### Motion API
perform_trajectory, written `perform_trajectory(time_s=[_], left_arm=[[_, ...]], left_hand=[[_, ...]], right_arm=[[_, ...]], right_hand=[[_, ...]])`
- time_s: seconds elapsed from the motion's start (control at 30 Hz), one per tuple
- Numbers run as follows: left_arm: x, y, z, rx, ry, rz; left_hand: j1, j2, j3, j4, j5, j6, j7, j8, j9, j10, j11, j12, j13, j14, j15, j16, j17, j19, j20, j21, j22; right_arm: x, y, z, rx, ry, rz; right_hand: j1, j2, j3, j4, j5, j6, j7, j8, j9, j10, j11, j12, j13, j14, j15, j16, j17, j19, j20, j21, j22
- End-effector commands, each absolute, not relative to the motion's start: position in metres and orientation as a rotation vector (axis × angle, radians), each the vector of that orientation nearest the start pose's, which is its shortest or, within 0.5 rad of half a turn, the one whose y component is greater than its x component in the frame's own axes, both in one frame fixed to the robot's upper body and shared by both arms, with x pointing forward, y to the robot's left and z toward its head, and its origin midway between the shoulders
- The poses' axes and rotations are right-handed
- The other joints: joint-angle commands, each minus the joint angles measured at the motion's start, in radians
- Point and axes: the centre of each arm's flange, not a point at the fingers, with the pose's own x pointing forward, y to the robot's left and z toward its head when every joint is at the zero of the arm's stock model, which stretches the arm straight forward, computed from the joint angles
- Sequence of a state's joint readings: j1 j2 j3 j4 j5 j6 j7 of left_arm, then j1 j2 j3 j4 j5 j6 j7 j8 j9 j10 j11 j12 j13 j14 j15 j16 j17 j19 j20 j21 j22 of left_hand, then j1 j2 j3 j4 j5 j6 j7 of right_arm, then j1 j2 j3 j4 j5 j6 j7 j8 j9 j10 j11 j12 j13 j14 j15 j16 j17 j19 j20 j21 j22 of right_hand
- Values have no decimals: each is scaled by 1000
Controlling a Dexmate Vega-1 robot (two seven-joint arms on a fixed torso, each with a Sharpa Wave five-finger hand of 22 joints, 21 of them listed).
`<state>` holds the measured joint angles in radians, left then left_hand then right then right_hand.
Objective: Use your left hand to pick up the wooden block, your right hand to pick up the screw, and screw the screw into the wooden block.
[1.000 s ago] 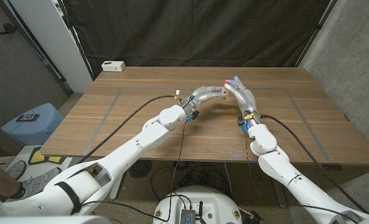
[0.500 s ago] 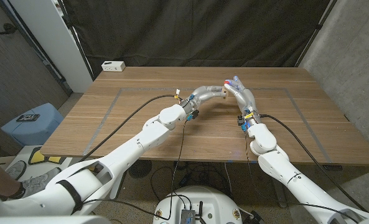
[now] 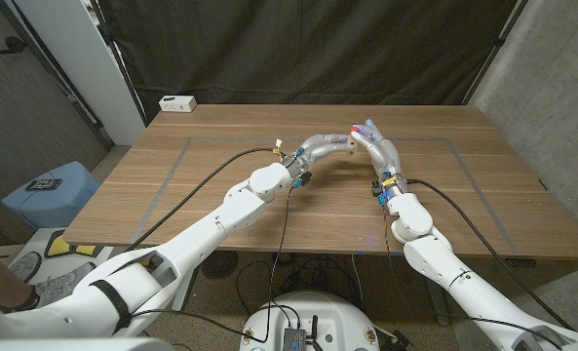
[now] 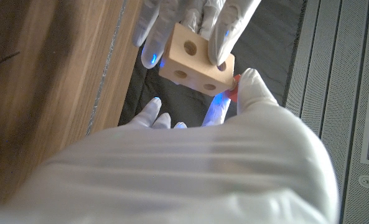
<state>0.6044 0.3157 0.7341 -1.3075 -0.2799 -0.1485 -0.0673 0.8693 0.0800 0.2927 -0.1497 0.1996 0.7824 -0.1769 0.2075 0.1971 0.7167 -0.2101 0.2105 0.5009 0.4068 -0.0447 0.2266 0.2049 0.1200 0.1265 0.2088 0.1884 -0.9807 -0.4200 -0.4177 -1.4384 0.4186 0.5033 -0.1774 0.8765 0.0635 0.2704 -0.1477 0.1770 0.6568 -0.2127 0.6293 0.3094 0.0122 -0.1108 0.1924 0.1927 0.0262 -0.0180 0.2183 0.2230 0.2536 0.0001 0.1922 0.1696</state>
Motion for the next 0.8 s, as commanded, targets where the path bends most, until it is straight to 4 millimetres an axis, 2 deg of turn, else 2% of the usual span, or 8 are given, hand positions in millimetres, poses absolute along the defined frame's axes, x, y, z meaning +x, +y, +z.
perform_trajectory(time_s=[0.03,0.8], left_arm=[[643,43,1,391,-611,-589],[642,41,1,394,-610,-590]], left_hand=[[0,5,7,0,5,7,-2,4,3,-3,-3,7,0,10,-54,4,0,8,5,9,2],[-1,7,9,0,5,2,0,3,3,-4,-2,7,0,11,-52,4,1,8,7,8,2]], right_arm=[[601,-217,-52,23,-793,171],[600,-220,-54,22,-792,170]], right_hand=[[-2,-2,-5,-4,5,-10,-1,-4,-1,-11,1,0,2,-4,-2,3,3,-4,-1,3,4],[-6,-9,-10,-4,4,-30,-3,-20,-16,-22,8,-1,2,-7,0,1,2,-7,0,3,4]])
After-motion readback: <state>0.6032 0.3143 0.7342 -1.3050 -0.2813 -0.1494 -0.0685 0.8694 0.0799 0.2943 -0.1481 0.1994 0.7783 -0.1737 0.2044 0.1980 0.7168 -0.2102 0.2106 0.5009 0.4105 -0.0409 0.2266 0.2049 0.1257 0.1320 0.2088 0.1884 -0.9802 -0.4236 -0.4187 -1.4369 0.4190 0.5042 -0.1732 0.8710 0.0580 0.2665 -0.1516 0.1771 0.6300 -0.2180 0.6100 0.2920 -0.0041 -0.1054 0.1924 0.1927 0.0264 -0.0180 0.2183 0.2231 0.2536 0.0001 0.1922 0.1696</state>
